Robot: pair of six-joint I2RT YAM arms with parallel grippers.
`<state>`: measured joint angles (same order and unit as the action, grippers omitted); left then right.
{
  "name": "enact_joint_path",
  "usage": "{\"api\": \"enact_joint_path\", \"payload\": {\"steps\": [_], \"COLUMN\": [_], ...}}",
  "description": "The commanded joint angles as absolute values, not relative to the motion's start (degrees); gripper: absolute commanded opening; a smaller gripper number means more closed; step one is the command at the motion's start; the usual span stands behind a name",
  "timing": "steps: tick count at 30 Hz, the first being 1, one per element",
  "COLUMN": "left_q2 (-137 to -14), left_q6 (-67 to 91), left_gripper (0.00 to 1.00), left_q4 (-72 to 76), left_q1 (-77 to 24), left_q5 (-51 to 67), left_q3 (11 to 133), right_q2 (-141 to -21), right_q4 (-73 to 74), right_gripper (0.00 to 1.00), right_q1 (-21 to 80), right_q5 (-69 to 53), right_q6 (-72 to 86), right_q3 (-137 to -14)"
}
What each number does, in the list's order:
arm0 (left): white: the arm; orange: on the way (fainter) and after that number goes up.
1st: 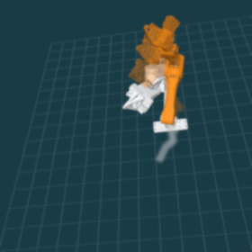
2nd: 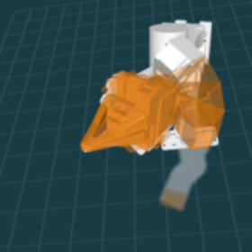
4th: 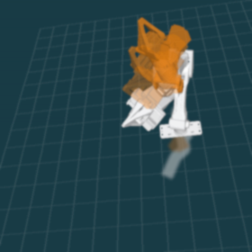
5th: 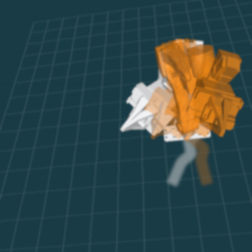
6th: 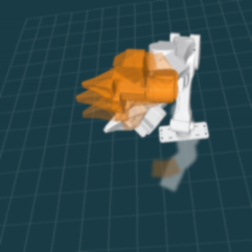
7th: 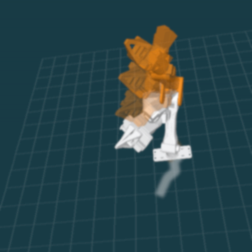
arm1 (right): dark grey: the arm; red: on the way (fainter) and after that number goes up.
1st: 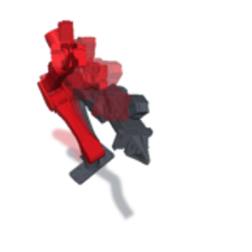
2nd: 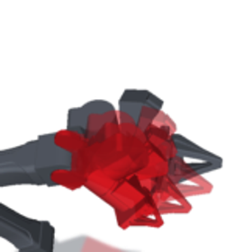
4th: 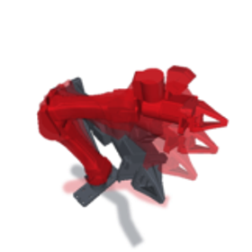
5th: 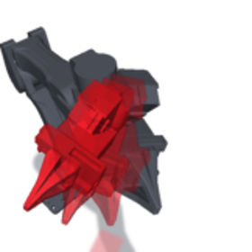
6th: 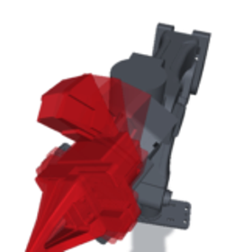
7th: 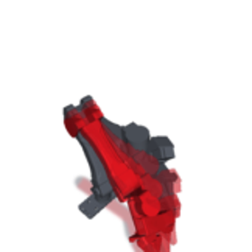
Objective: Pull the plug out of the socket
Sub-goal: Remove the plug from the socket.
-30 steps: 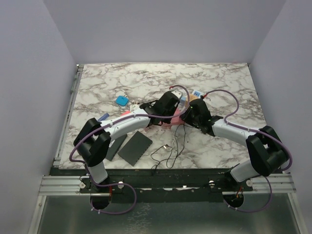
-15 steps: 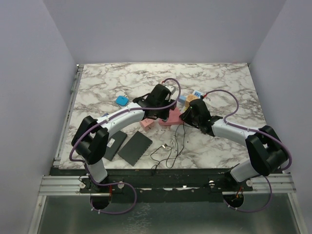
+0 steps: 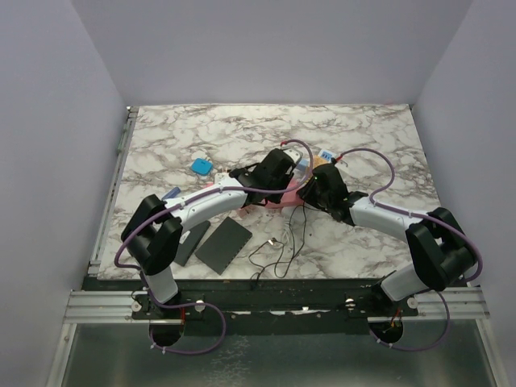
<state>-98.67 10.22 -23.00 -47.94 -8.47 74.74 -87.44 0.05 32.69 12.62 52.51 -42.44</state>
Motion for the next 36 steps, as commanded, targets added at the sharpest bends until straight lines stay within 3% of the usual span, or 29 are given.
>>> {"api": "enact_joint_path", "payload": {"steps": [1,6,25,36], "left_q2": [-95.07,-94.87,-97.29,-96.58], "left_q6": [8.13,9.22,18.12,16.44], "left_gripper": [0.00,0.00,0.00,0.00], "left_q4": [-19.58,-19.58,-18.80,-18.10], "left_q1": [-50.23,-49.54,-39.37,-39.56], "left_q5": [-8.36,-8.39,8.96,7.61], "left_q3": [75.05,75.44,76.23,75.25], "right_q2": [-95.98,-95.97,-97.07,-97.48], "right_q4": [20.63,20.72,20.83,20.73], "right_gripper": [0.33,0.33,0.33,0.33], "right_q1": [34.19,34.28,34.58,34.72], "right_q5": [12.92,12.96,12.92,12.88], "right_q6": [48.81,48.91,48.95,48.86], "right_q3": [-36.77,-36.77,-37.11,-37.28]}}
